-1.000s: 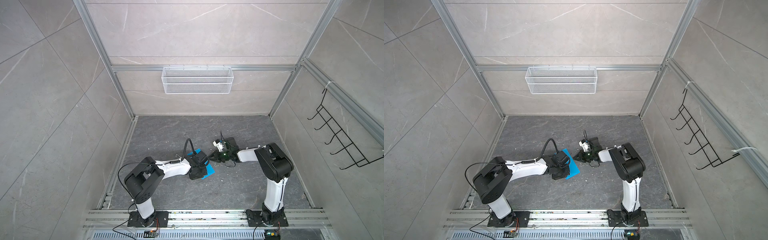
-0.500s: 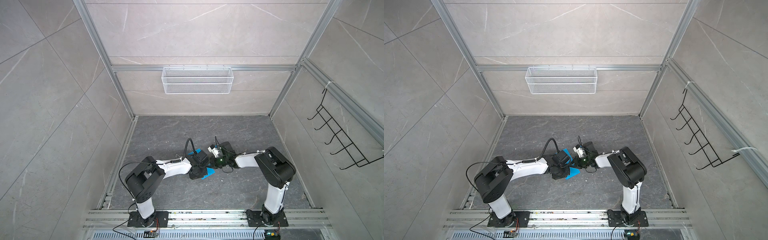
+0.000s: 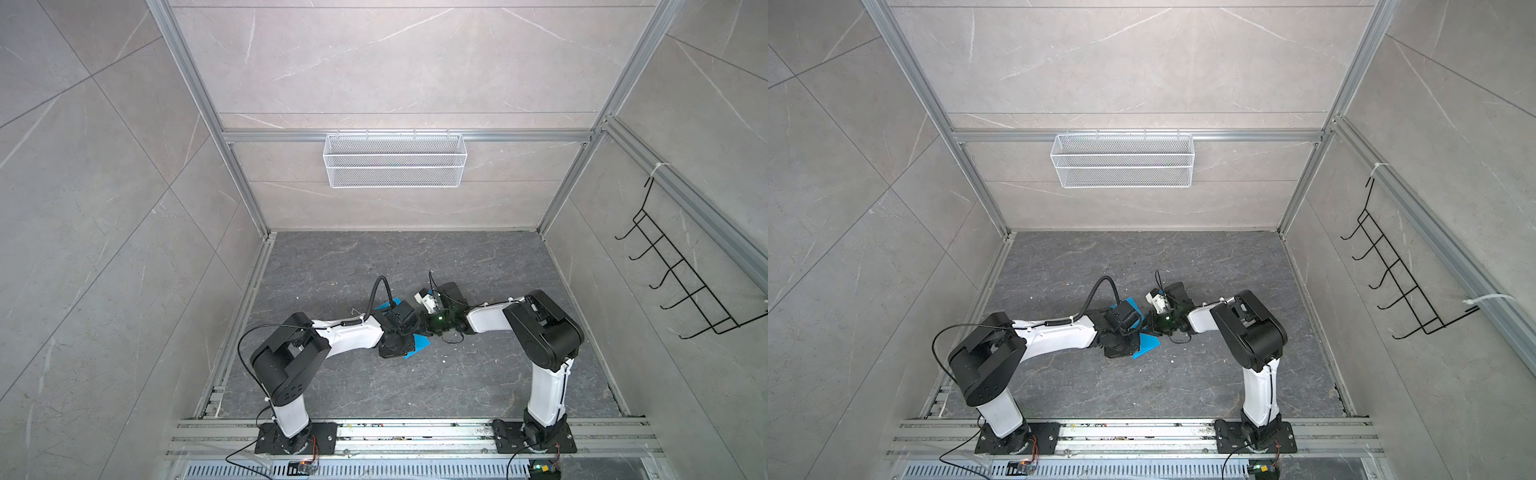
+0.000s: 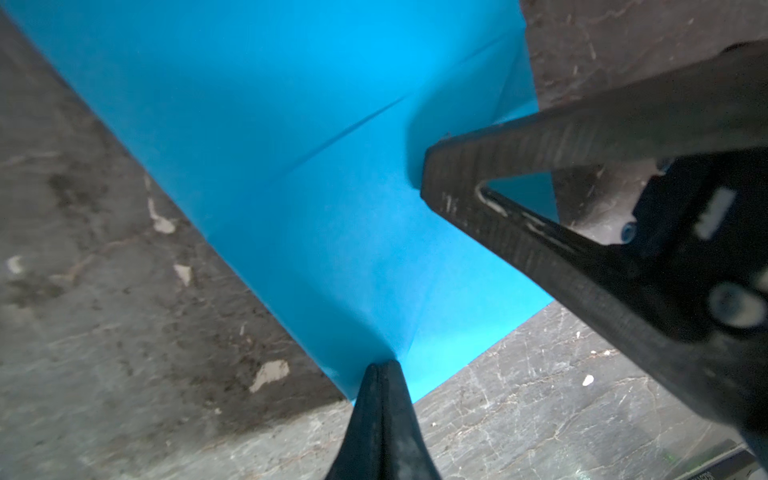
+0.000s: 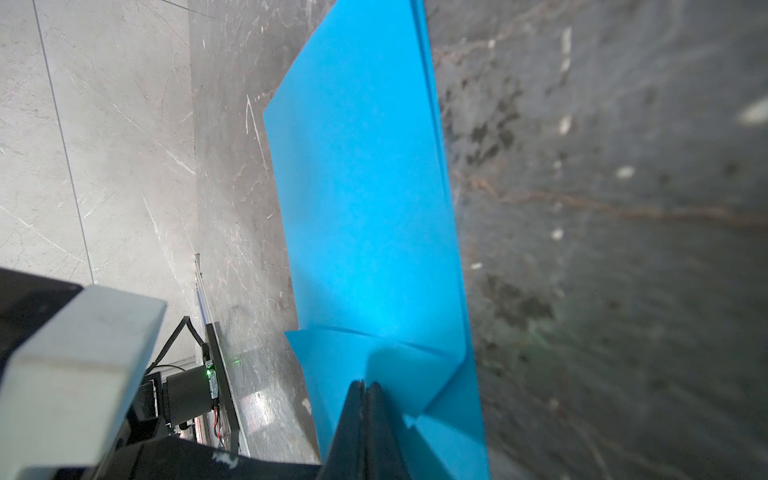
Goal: Fold a paper plane with a square sheet of paper (pick it up from the middle)
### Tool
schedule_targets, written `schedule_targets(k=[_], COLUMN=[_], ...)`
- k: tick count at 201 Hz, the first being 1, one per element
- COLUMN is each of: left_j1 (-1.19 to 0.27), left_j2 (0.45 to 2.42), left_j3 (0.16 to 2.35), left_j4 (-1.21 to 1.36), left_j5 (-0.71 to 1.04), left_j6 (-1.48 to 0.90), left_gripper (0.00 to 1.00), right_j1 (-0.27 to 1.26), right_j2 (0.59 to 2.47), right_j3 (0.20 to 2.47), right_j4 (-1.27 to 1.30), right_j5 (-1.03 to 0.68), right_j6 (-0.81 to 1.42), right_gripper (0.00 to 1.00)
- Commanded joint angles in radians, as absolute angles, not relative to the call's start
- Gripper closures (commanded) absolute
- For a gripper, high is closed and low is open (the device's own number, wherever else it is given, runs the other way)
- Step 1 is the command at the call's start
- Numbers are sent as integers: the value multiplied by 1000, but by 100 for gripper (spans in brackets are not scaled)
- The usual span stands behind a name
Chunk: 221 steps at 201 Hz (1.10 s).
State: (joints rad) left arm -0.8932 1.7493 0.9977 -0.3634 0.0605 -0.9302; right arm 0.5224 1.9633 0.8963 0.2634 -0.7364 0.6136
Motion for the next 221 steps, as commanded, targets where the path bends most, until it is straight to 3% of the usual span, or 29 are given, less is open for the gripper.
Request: schedule_targets(k=[1,175,221], left_j1=[-896,-887,-886], left_j2=[1726,1824,1815], left_j3=[1036,1144,1176], left_j4=[-334,-393,-435], left_j5=[52,-44,-84], left_j6=[-918,-923,-921], left_gripper=[92,90,85], right_j1=[522,522,522], right_j2=[2002,2025,2034], right_j3=[889,865,862], right_j4=[210,237,241], right_j5=[-674,-666,-666], right_j6=[622,651,658], right_gripper=[100,100,100])
